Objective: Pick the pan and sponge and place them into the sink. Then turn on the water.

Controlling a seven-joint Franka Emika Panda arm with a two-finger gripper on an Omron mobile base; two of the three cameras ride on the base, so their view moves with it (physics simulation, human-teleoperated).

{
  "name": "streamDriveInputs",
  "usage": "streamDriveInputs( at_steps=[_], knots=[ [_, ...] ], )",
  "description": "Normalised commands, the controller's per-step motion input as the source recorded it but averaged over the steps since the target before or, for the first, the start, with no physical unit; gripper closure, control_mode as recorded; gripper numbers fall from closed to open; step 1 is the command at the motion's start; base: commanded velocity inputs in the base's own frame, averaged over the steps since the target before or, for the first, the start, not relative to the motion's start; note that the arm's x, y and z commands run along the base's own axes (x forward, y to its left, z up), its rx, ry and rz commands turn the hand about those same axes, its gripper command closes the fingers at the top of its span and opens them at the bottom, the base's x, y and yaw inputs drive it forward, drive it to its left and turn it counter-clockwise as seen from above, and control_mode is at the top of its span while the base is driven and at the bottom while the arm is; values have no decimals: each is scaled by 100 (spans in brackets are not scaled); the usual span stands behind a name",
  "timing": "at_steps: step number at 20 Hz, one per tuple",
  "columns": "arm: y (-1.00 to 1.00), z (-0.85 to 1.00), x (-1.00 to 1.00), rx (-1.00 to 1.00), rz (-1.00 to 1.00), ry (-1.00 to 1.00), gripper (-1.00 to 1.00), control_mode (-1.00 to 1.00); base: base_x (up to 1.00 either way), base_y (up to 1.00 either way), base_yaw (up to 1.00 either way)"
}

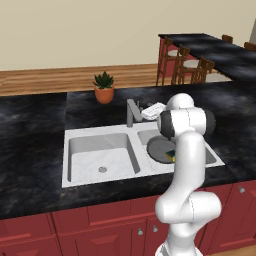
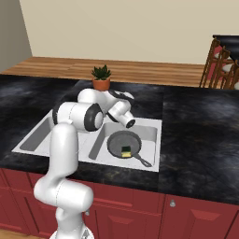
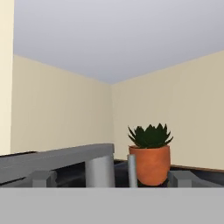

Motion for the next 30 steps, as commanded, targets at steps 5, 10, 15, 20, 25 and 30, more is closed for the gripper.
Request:
streamDriveInputs(
  at_steps=[5,10,15,20,25,30],
  knots=[
    [0,-5,18,-1,0,3,-100,-100,0,0,0],
    [0,-7,20,0,0,2,-100,-100,0,0,0],
    [0,-6,21,1,0,3,-100,-100,0,0,0],
    [0,-4,25,2,1,3,-100,-100,0,0,0],
    [0,-6,23,2,1,1,-100,-100,0,0,0],
    [1,-9,15,1,1,0,-100,-100,0,0,0]
  ],
)
